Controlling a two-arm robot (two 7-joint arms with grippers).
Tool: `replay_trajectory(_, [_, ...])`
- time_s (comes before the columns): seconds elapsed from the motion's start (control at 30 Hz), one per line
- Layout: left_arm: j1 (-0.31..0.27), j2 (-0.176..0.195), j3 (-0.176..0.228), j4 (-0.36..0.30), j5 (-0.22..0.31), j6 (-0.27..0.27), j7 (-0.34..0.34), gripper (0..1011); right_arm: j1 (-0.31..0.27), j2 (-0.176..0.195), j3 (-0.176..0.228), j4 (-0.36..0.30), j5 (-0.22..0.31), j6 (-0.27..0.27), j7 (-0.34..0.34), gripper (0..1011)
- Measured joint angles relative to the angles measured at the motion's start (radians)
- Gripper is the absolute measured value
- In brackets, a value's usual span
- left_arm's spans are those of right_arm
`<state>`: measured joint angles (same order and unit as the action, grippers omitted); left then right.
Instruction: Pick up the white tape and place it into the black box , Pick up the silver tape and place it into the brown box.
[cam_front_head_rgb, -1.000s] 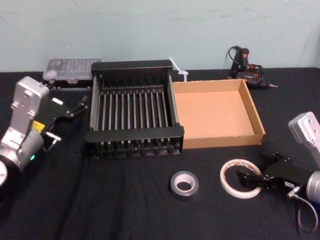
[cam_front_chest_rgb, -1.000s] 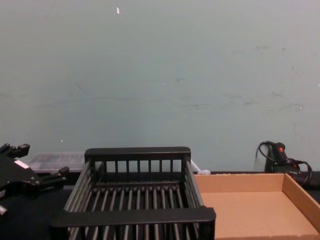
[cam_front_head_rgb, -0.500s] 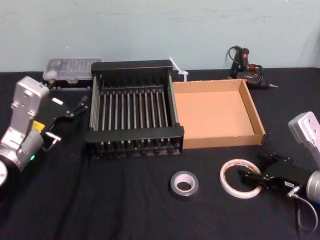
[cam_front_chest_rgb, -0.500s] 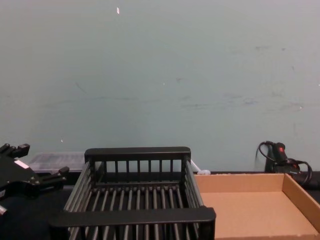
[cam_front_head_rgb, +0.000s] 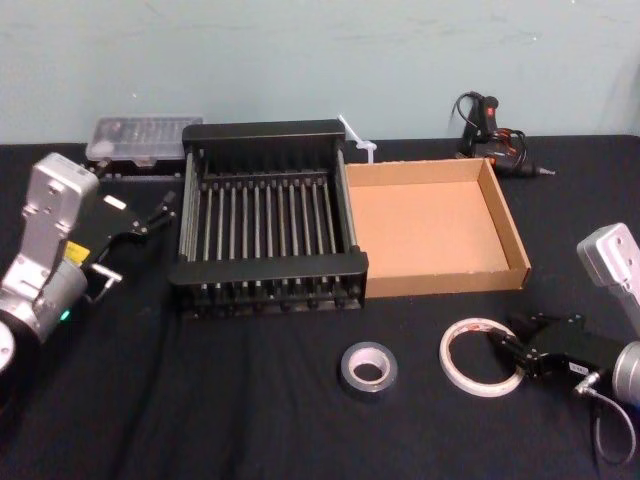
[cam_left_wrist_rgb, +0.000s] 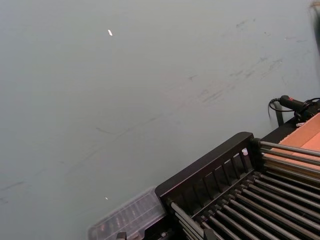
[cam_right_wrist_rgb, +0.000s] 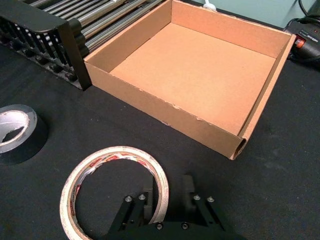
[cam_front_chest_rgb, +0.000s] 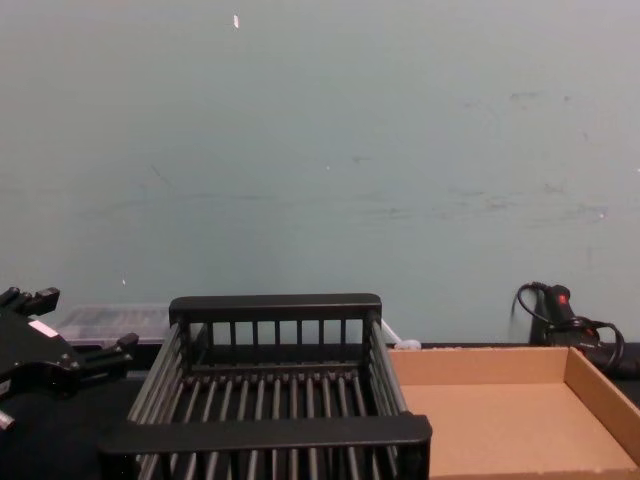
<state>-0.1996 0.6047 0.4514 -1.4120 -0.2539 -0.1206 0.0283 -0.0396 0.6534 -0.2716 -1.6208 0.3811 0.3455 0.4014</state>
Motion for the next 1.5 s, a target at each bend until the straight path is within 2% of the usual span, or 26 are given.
replay_trajectory(0.33, [0.000,0.000,0.000,0.000,0.000,0.000,0.000,1001,0.000,0.000,0.000,0.000,0.000,0.000,0.000,101])
replay_trajectory(1.07, [0.000,0.000,0.000,0.000,0.000,0.000,0.000,1001,-0.006,0.007,0.005,-0.010,0.002,-0.008,0.003,96])
replay_trajectory(1.5, [0.000,0.000,0.000,0.000,0.000,0.000,0.000,1001,-0.029,0.043,0.060,-0.100,0.085,-0.002,0.023,95])
